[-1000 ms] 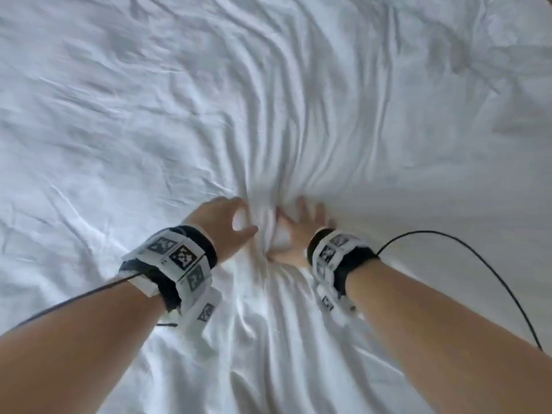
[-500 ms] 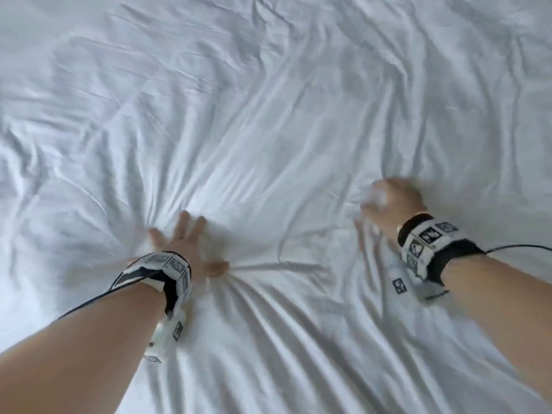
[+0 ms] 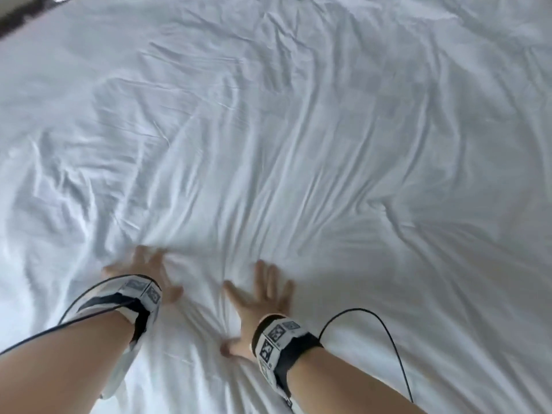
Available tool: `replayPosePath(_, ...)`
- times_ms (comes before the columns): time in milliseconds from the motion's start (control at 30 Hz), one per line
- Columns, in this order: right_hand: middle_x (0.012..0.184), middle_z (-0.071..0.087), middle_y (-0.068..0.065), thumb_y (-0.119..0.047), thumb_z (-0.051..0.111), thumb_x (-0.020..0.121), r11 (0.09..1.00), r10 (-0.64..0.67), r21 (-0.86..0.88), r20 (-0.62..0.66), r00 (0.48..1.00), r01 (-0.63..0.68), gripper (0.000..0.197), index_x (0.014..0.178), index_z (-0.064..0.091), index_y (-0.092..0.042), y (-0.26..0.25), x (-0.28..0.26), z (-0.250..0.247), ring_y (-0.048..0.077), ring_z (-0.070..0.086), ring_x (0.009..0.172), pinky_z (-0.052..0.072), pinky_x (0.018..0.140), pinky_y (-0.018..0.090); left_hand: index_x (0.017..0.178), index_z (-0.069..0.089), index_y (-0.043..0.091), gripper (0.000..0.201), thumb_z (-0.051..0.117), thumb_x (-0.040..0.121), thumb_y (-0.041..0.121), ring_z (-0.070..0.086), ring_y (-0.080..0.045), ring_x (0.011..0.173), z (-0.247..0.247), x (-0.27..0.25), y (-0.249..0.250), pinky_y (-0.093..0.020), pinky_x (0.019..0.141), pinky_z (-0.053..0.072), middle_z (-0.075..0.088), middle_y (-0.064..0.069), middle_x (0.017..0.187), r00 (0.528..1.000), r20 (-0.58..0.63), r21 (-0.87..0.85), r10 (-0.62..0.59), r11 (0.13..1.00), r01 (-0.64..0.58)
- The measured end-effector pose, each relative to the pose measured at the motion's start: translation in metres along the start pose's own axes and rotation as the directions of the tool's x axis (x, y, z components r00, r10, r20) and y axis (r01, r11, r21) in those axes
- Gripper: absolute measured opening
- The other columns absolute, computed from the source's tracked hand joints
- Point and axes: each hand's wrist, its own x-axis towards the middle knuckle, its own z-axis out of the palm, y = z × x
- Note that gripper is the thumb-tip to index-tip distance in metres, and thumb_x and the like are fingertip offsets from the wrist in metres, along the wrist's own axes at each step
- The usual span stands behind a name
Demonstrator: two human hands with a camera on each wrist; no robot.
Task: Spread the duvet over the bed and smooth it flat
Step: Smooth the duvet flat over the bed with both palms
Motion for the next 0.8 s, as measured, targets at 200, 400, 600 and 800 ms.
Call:
replayPosePath(200,0.135,-0.053,0.021,-0.057,0.072,0.065,1.0,0.003,-0.031,0.044,0.999,-0.002,0.113,0.139,-0.013,-0.049,-0.004,0.007,-0.003,0.047,-0.049,0.122,-0.031,0.088,0.072,0.127,0.045,0.017,0.05,0.055,0.081,0.033,0.047,-0.035,0.12,-0.078,0.028,0.117,-0.051,0.096,0.046,0.047,-0.01,0.13,0.971,-0.105,0.106,0.215,0.973,-0.204)
replayPosePath(400,0.154,0.001,0.032,-0.029,0.043,0.08,0.986,0.165,0.032,-0.081,0.983,-0.163,0.056,0.127,0.034,-0.059,-0.008,0.03,0.026,0.042,-0.003,0.142,0.009,0.1,0.073,0.146,0.011,0.042,0.081,0.056,0.081,0.058,-0.012,-0.044,0.145,-0.118,0.064,0.225,-0.077,0.102,0.02,-0.006,0.006,0.16,0.824,-0.054,0.043,0.564,0.826,-0.563)
replayPosePath(600,0.127,0.056,0.0,-0.053,0.058,0.08,0.807,-0.021,0.589,-0.043,0.999,0.042,0.04,0.113,0.058,-0.03,0.037,0.021,-0.083,0.021,0.05,0.12,0.038,0.107,0.044,0.143,0.0,0.048,0.107,0.051,0.058,0.085,-0.011,-0.044,0.145,-0.116,0.202,0.113,-0.067,0.115,0.001,-0.01,0.011,0.16,0.927,-0.048,0.027,0.371,0.929,-0.37)
replayPosePath(800,0.121,0.057,0.012,-0.051,0.064,0.074,0.734,0.667,0.541,-0.465,0.582,-0.409,0.055,0.116,0.057,-0.016,0.187,0.107,-0.254,0.03,0.053,0.112,0.041,0.1,0.039,0.146,0.018,0.027,0.126,0.05,0.044,0.093,0.021,-0.032,0.144,-0.115,0.245,-0.09,-0.05,0.119,0.018,0.014,-0.007,0.155,1.0,-0.02,-0.084,0.014,0.996,-0.016)
